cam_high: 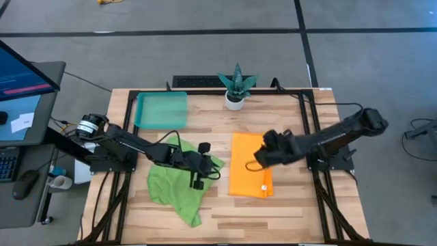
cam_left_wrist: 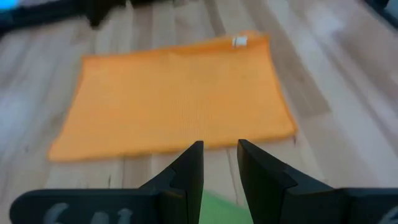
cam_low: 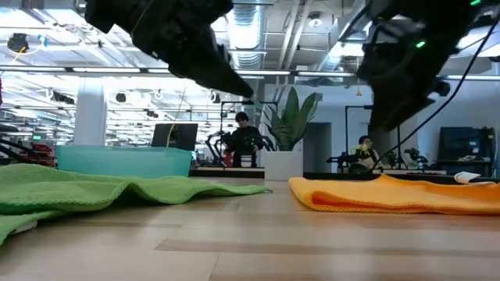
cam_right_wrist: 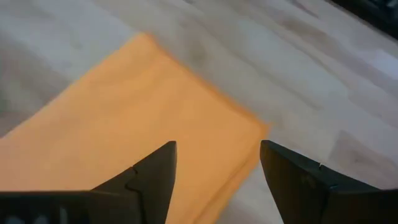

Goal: Roll microfiber towels into tight, uniform cylinder then place into a basket
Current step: Fold the yellow microfiber cloth

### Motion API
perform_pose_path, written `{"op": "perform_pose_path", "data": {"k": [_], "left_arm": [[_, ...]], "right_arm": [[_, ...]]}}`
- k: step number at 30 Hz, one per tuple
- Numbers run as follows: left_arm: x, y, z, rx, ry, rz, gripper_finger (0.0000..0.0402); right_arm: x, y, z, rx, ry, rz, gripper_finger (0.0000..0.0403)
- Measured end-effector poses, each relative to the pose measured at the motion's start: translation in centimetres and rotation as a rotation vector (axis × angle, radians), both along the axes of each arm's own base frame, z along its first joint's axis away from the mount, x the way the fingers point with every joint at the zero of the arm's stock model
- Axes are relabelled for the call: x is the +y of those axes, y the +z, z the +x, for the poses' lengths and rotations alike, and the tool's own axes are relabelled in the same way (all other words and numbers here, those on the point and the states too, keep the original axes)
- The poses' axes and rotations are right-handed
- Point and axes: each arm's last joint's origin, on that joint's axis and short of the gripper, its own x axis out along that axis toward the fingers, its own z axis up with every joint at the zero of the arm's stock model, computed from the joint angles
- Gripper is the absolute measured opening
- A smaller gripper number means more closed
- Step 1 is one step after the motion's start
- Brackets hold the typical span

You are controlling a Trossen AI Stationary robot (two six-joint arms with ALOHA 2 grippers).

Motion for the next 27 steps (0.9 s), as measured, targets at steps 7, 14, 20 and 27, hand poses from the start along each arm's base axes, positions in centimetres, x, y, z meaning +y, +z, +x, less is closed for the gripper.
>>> {"op": "perform_pose_path", "data": {"k": [7,14,20,27], "left_arm": [[-0.6,-0.7,0.4,-0.016,-0.041,0.042,0.0091],[-1.1,-1.5,1.5,-0.097,-0.074,0.082,0.0091],[-1.2,-2.6,2.2,-0.105,-0.063,0.096,0.0099],[-1.4,-3.0,2.2,-0.085,-0.065,0.088,0.0139]], "right_arm": [[4.4,-0.8,-0.5,-0.074,0.106,-0.008,0.0255],[6.7,-1.1,-1.1,-0.11,0.233,-0.121,0.0255],[7.8,-1.0,-0.9,-0.136,0.333,-0.155,0.0255],[8.1,-0.9,-0.6,-0.144,0.383,-0.166,0.0255]]}}
